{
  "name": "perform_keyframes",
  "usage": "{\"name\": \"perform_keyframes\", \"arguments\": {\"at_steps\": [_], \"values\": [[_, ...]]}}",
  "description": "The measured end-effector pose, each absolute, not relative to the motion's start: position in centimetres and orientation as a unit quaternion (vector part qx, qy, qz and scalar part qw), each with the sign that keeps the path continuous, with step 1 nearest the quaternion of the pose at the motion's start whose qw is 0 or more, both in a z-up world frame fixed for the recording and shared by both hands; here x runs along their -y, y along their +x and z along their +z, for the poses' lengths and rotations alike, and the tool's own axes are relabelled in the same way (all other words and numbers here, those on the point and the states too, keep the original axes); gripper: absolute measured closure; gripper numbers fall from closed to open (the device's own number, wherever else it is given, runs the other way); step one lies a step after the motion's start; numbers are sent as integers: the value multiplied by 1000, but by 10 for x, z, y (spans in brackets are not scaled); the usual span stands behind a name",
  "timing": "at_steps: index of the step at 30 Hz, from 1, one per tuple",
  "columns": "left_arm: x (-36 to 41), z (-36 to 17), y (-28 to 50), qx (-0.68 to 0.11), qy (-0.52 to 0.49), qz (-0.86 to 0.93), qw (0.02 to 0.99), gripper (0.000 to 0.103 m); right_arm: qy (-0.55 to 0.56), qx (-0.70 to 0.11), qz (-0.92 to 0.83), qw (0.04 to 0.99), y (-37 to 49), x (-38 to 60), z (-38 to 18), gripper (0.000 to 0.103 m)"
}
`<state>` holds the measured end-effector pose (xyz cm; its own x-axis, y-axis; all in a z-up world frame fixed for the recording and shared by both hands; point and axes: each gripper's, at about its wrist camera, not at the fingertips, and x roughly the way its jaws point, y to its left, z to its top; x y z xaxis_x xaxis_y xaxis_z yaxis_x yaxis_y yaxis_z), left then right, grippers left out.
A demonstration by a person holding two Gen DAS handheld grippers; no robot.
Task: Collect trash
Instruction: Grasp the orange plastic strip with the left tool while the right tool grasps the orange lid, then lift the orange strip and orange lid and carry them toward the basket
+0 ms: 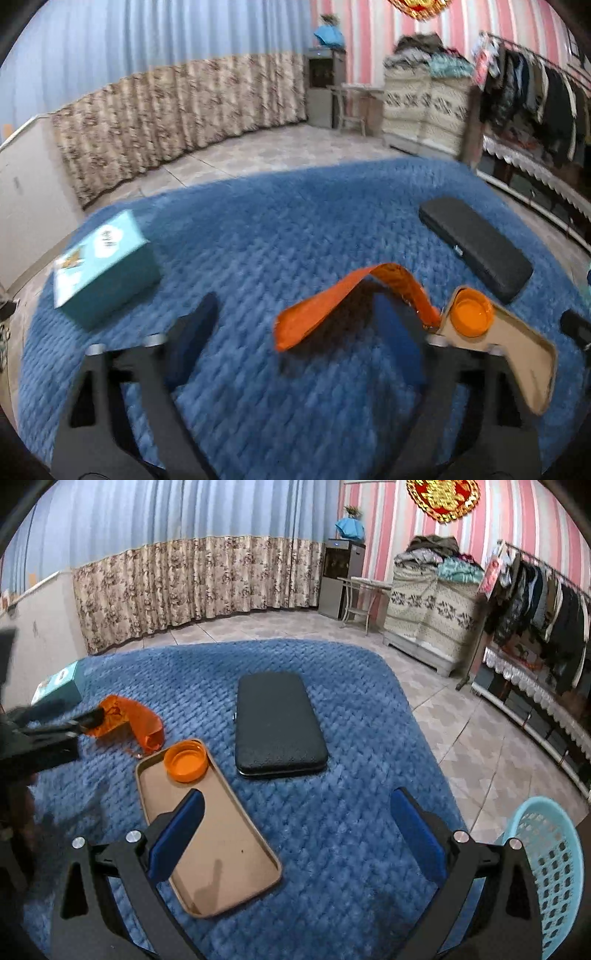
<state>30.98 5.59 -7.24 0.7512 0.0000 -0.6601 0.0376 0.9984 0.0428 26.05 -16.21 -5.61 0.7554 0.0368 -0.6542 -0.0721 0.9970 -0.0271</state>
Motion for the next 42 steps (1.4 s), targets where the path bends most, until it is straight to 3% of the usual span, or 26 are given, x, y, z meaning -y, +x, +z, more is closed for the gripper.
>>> {"name": "perform_keyframes", "arguments": {"at_steps": [4,10,12,14,19,27,32,42], "values": [[-55,-84,315,-373,21,-42,927,82,3,-344,50,938,265,152,-57,5],[-79,-77,278,-338,10,7,941,94,-3,-353,78,932,272,120,-69,5],[-87,-75,260,-329,20,35,943,96,-16,-358,82,930,274,109,-74,7],[-97,-74,246,-328,19,58,943,96,-17,-371,92,924,278,101,-79,27],[-119,-80,231,-343,-25,78,936,96,-1,-391,108,914,285,89,-91,41],[-121,-88,239,-353,-32,75,932,95,10,-395,112,912,304,76,-98,50],[-123,-94,243,-362,-38,73,929,95,3,-392,119,912,308,70,-99,64],[-118,-88,240,-343,-21,71,936,97,11,-341,98,935,279,104,-60,64]]}}
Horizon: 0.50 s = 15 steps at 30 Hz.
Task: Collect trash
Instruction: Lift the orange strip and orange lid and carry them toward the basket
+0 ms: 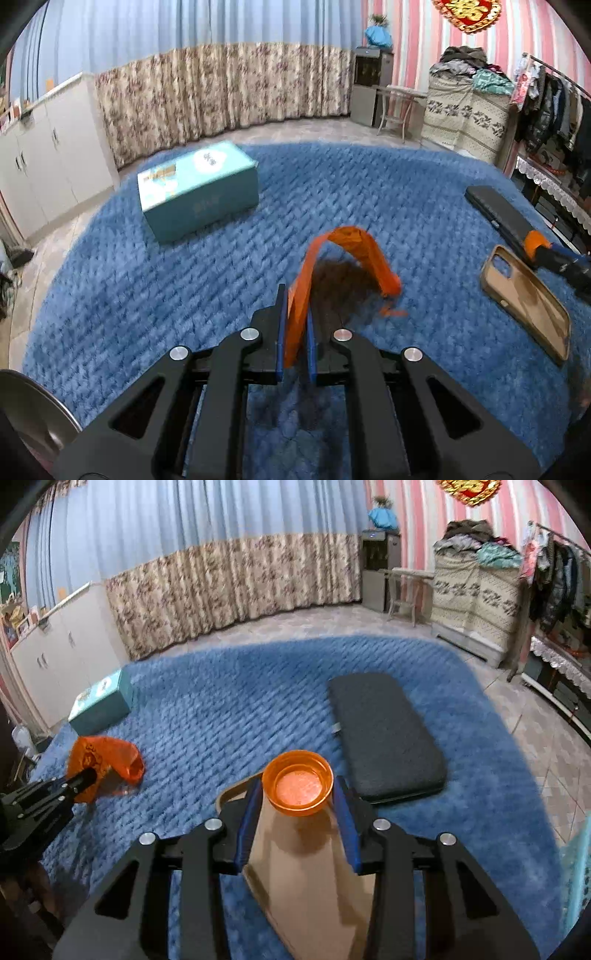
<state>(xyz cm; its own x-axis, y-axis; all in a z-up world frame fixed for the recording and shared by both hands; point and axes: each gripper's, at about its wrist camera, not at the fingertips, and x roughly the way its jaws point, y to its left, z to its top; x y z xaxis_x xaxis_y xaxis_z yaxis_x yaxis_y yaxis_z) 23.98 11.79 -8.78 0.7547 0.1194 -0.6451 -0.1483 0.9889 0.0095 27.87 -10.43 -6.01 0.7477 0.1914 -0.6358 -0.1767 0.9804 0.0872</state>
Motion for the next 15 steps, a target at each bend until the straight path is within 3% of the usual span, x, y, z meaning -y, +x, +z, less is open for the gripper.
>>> {"name": "perform_keyframes", "arguments": {"at_steps": [15], "values": [[-6,-10,206,-260,32,-47,964,97,58,-267,-28,961,182,253,-1,64]]}}
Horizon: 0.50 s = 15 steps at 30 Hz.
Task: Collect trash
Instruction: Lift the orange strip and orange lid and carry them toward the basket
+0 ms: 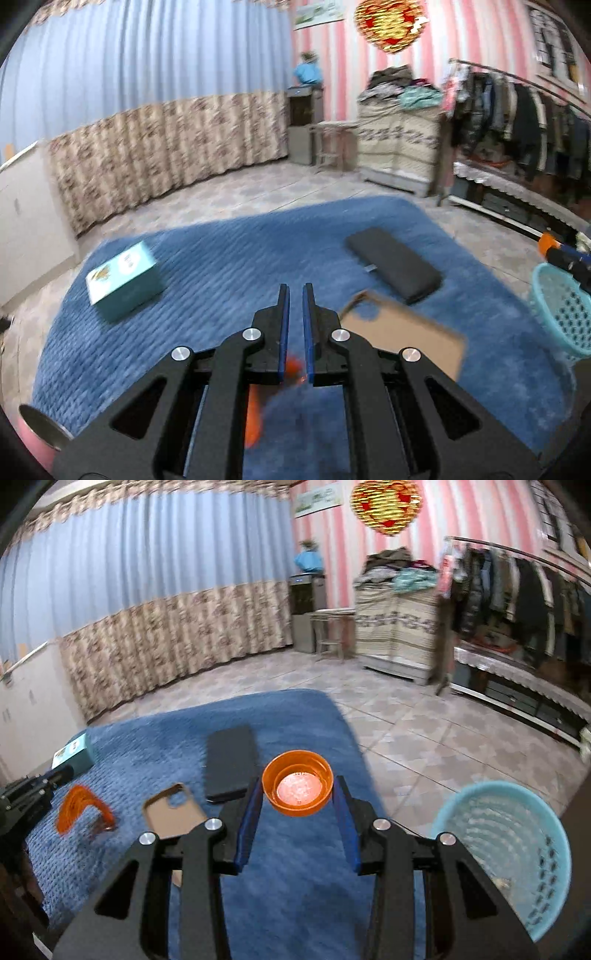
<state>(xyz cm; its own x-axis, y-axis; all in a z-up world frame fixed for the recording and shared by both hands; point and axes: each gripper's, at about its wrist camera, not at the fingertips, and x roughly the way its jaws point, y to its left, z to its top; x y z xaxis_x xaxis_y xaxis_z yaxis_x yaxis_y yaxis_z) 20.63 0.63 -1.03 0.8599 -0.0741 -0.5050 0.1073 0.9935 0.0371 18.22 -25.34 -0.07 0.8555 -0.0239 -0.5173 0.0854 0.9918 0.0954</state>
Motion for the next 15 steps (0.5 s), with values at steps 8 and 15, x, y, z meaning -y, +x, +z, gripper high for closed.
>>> {"name": "perform_keyframes", "arguments": {"at_steps": [8,15], "values": [[50,5,192,-253,47,-114,960,101,97,-255,-75,959,162,315,-2,64],[20,10,197,-268,35,-67,960,94,116,-252,-83,957,161,339,-6,64]]}}
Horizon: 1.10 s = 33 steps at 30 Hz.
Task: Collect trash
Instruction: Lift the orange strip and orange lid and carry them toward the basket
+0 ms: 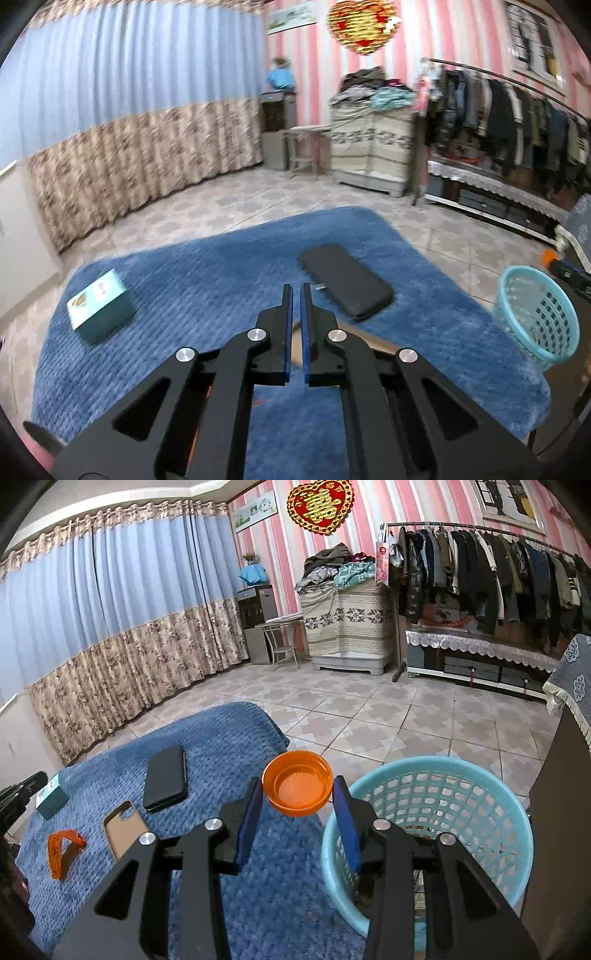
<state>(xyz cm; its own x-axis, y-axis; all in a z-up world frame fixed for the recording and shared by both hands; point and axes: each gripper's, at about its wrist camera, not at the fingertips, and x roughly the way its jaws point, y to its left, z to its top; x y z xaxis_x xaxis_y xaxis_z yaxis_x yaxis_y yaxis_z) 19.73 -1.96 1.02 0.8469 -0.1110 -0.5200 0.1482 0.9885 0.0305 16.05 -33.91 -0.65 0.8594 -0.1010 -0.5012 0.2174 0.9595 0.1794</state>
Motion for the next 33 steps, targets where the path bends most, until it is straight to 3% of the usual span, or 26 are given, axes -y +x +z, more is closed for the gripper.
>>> {"name": "perform_keyframes", "arguments": {"at_steps": [3,6,9,14,15,16,17,19,21,25,33], "values": [[-12,-3,199,-279,27,-21,960,50,122,-252,-79,957,160,344,-8,64],[-32,-24,202,-313,11,-3,950,27,130,-254,-74,956,162,345,-9,64],[-35,-53,205,-344,19,16,939,21,130,-257,-69,955,164,343,-11,64],[-37,-86,223,-380,36,46,923,21,129,-257,-67,955,163,343,-12,64],[-39,-88,226,-387,33,45,920,26,130,-257,-68,955,163,343,-12,64],[-42,-90,228,-394,24,39,918,42,132,-258,-68,955,162,344,-13,64],[-43,-91,229,-399,16,28,916,50,132,-258,-69,955,162,344,-13,64],[-42,-91,228,-402,8,11,916,76,131,-258,-69,955,162,344,-14,64],[-39,-90,227,-400,14,1,916,93,131,-259,-69,955,162,345,-14,64],[-20,-80,224,-387,28,-20,922,98,130,-259,-71,954,162,347,-14,64],[54,-30,213,-328,48,-101,938,98,119,-256,-110,953,152,371,-11,64]]}}
